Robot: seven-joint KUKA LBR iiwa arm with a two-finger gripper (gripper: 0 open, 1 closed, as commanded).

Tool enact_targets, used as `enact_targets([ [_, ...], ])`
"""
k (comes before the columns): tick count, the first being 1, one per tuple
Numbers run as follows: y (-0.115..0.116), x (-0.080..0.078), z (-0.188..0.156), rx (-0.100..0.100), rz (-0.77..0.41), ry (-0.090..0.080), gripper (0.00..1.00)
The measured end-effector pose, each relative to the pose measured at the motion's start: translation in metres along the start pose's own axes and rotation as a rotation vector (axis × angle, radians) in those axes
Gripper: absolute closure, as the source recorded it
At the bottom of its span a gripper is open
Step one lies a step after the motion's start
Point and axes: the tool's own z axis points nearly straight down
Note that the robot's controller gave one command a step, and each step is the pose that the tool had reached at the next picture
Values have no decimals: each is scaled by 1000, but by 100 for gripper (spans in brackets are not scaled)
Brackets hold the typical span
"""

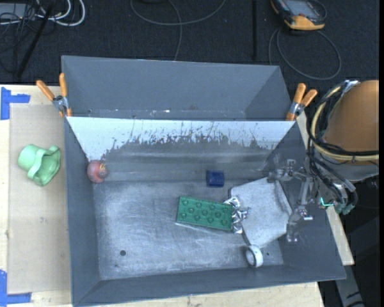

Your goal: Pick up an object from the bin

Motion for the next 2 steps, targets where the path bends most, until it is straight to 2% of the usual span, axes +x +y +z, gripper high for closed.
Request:
enact_targets([
  [1,59,-20,104,-2,38,-1,0],
  [2,60,-40,149,3,-196,-13,0],
])
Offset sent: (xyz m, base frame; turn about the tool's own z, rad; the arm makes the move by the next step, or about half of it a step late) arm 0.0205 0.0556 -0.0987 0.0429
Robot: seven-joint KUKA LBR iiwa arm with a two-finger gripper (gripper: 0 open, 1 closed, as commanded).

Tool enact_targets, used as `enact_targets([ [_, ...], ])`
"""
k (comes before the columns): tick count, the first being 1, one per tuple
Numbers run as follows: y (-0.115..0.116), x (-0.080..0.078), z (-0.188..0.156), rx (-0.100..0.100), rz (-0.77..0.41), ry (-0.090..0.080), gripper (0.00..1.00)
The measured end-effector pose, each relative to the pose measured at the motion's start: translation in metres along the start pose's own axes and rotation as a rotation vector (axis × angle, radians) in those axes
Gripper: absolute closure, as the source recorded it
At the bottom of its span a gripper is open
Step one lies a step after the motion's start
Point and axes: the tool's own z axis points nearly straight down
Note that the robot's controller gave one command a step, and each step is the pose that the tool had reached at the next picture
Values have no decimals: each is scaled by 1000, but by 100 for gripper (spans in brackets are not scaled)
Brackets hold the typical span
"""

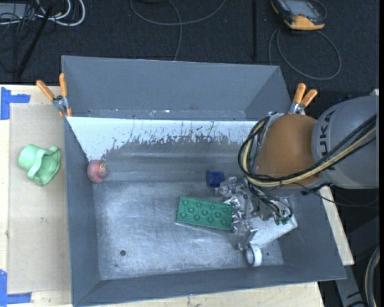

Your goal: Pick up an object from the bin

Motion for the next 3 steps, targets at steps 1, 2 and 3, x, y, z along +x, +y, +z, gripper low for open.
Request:
enact_targets([
  [1,0,-3,-5,2,-3,-10,100],
  [2,21,-1,-113,0,-275,-1,100],
  [3,19,3,-189,2,-291,-4,100],
])
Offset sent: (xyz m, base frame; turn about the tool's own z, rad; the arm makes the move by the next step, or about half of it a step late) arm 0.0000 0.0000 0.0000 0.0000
